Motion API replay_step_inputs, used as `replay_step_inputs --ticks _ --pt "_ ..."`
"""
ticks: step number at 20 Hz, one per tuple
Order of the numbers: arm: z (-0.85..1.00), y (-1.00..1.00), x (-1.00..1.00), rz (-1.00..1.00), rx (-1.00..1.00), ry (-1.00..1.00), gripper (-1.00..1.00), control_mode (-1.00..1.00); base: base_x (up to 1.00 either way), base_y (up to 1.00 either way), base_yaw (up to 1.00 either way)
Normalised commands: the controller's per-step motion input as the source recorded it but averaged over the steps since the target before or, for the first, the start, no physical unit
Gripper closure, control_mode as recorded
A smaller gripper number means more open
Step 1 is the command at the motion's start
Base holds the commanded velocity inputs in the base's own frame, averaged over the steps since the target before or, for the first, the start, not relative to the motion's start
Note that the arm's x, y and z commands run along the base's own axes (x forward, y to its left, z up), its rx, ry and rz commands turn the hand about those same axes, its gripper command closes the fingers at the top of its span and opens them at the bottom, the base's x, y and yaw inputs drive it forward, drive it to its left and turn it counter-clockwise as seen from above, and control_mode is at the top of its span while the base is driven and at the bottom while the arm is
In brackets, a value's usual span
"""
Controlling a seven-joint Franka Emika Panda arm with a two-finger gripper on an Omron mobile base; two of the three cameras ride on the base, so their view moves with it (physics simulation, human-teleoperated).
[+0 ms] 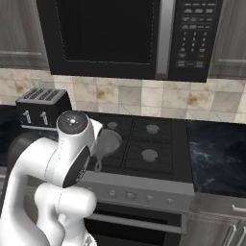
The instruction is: Move the pot and pan from the stove into the sink.
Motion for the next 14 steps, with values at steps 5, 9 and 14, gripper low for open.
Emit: replay_step_inputs --ticks 5,9,14 --pt "-0.02 0.33 0.0 -0.21 0.03 0.0 -1.0 -1.0 0.0 0.0 0.0" --pt "-0.02 0.44 0.01 -0.26 0.03 0.0 -1.0 -1.0 0.0 0.0 0.0" --pt "0.0 0.19 0.01 -0.11 0.03 0.01 -1.0 -1.0 0.0 0.0 0.0"
